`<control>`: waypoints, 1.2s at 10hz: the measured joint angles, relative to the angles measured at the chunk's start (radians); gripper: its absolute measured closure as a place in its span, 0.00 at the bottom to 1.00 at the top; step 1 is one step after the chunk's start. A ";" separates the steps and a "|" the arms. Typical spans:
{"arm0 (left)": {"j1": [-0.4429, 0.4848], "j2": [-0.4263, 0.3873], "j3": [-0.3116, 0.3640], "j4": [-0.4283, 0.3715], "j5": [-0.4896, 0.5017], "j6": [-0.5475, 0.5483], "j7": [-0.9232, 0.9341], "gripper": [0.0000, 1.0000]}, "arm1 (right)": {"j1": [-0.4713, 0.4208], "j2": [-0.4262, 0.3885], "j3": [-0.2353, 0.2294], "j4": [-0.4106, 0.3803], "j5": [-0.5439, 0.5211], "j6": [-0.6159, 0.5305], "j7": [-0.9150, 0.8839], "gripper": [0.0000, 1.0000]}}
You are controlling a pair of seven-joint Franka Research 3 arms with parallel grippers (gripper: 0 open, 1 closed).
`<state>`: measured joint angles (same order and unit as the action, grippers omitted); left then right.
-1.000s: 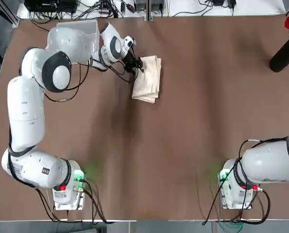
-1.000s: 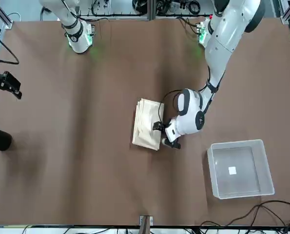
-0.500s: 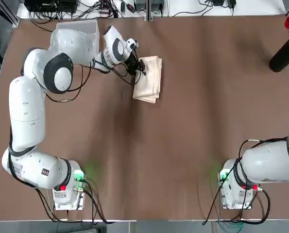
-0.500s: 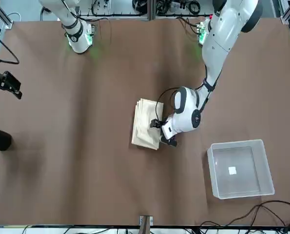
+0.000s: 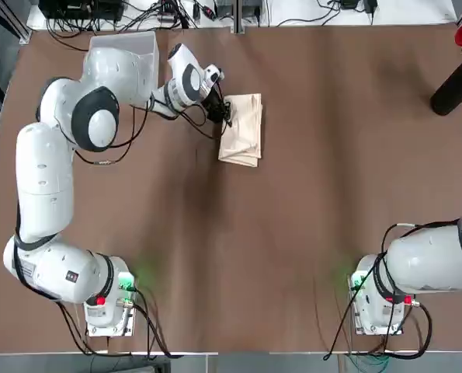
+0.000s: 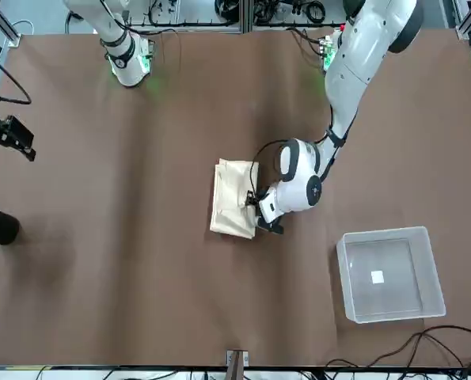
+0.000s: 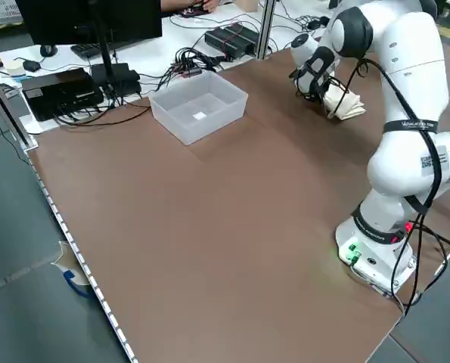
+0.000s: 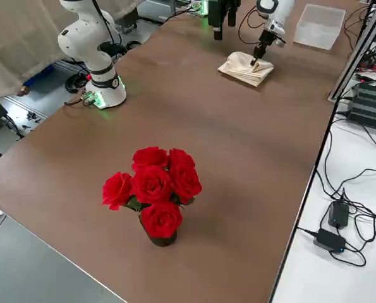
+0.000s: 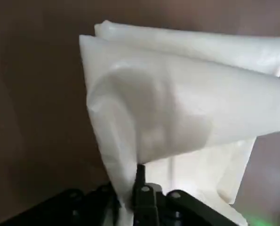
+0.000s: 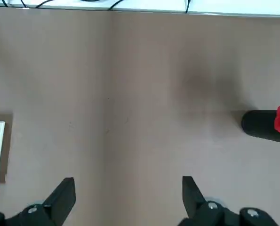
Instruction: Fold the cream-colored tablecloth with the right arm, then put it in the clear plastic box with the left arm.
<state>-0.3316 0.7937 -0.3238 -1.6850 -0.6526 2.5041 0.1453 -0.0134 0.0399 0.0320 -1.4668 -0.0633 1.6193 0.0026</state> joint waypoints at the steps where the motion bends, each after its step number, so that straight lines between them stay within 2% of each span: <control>1: 0.001 -0.005 0.000 0.000 0.000 0.000 0.000 0.87 | 0.001 0.000 0.000 0.000 0.000 0.000 0.000 0.00; 4: 0.013 -0.039 0.011 0.005 0.000 0.001 0.000 0.87 | 0.004 -0.001 0.000 0.000 0.000 0.001 0.000 0.00; 7: 0.030 -0.147 0.056 -0.019 0.000 -0.042 0.001 0.87 | 0.005 -0.001 0.000 0.000 0.000 0.001 -0.001 0.00; 12: 0.146 -0.325 0.136 -0.027 0.002 -0.385 0.124 0.87 | 0.014 -0.002 0.000 0.000 0.000 0.001 -0.001 0.00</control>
<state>-0.1853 0.4689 -0.1881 -1.7121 -0.6511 2.1189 0.2693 0.0002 0.0377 0.0322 -1.4670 -0.0636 1.6205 0.0012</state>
